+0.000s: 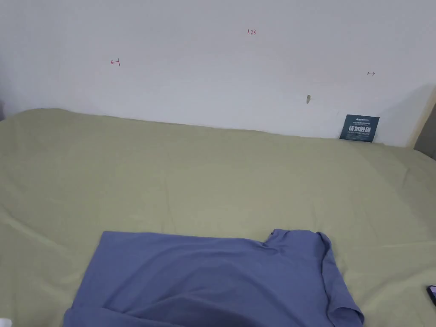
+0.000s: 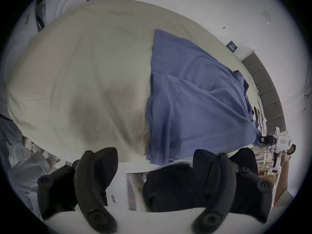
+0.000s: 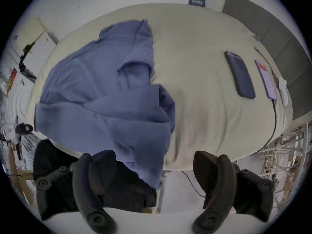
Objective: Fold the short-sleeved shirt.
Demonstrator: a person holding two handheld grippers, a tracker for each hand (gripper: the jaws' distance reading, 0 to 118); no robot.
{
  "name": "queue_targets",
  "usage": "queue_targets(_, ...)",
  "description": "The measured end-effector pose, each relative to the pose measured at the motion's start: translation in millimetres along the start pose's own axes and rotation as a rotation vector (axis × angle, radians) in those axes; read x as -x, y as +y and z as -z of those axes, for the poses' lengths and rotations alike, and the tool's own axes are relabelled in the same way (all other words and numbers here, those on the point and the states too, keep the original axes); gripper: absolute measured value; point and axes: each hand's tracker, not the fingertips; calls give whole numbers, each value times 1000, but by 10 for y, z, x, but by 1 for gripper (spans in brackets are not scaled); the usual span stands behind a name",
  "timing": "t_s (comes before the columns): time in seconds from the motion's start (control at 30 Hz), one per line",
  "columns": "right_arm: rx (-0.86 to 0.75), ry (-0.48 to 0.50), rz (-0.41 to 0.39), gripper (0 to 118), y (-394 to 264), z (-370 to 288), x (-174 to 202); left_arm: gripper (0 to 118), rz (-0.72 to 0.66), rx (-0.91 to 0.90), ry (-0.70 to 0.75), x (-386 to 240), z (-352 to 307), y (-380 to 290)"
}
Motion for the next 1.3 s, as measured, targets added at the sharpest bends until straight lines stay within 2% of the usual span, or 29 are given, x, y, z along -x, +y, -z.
queue_targets(0.1,-47,28,46,96,151,-228,40,94,56,-70,67,-107,-217,164)
queue_targets(0.13,-53,34,45,93,209,-266,73,89,61,-99,71,-156,-272,223)
queue_targets(0.17,-59,47,42,82,283,-293,119,76,66,-131,75,-216,-320,300)
queue_targets(0.2,-62,57,33,65,355,-308,171,58,69,-159,62,-245,-319,369)
queue_targets(0.23,-66,58,13,37,417,-308,235,32,77,-179,45,-285,-326,438)
queue_targets(0.27,-70,54,-27,1,496,-277,309,0,93,-183,28,-331,-292,529)
queue_targets(0.43,-71,32,-92,0,926,-38,581,0,138,-182,43,-493,94,1125)
queue_targets(0.57,-66,74,-81,0,1372,154,726,2,123,-188,64,-516,468,1847)
queue_targets(0.6,-71,71,-84,0,1470,198,762,13,107,-202,74,-472,589,2076)
queue_targets(0.63,-72,63,-89,0,1562,244,784,36,98,-201,77,-457,685,2247)
queue_targets(0.67,-69,55,-88,0,1664,293,798,67,76,-189,71,-432,800,2429)
queue_targets(0.7,-67,59,-87,0,1749,328,789,67,70,-180,98,-433,937,2577)
queue_targets(0.73,-65,63,-86,0,1820,363,780,78,79,-158,119,-459,1070,2690)
queue_targets(0.77,-63,57,-84,0,1888,394,775,101,87,-126,142,-447,1230,2796)
queue_targets(0.8,-63,47,-83,0,1942,415,765,105,85,-111,157,-424,1349,2869)
queue_targets(0.93,-68,29,-81,0,2160,465,654,101,13,-19,146,-410,1705,2969)
queue_targets(1.0,-71,-1,-88,0,2280,490,582,87,37,2,150,-504,1743,2917)
queue_targets(1.03,-74,-15,-88,0,2328,498,562,77,59,-7,238,-543,1694,2882)
queue_targets(1.07,-78,-29,-85,0,2386,512,537,57,79,-33,289,-585,1632,2865)
queue_targets(1.1,-79,-37,-78,0,2493,568,440,31,102,-64,277,-592,1579,2846)
queue_targets(1.13,-80,-40,-65,1,2568,605,396,1,104,-90,181,-612,1528,2830)
queue_targets(1.17,-76,-46,-42,3,2648,655,367,1,89,-85,109,-589,1515,2818)
queue_targets(1.2,-76,-69,-38,15,2717,709,367,1,81,-73,131,-608,1523,2841)
queue_targets(1.23,-74,-93,-58,40,2776,777,388,1,107,-53,162,-629,1534,2851)
queue_targets(1.27,-71,-101,-72,84,2843,861,401,1,160,-67,183,-668,1488,2856)
queue_targets(1.3,-52,-84,-79,100,2899,969,414,1,169,-59,186,-667,1483,2867)
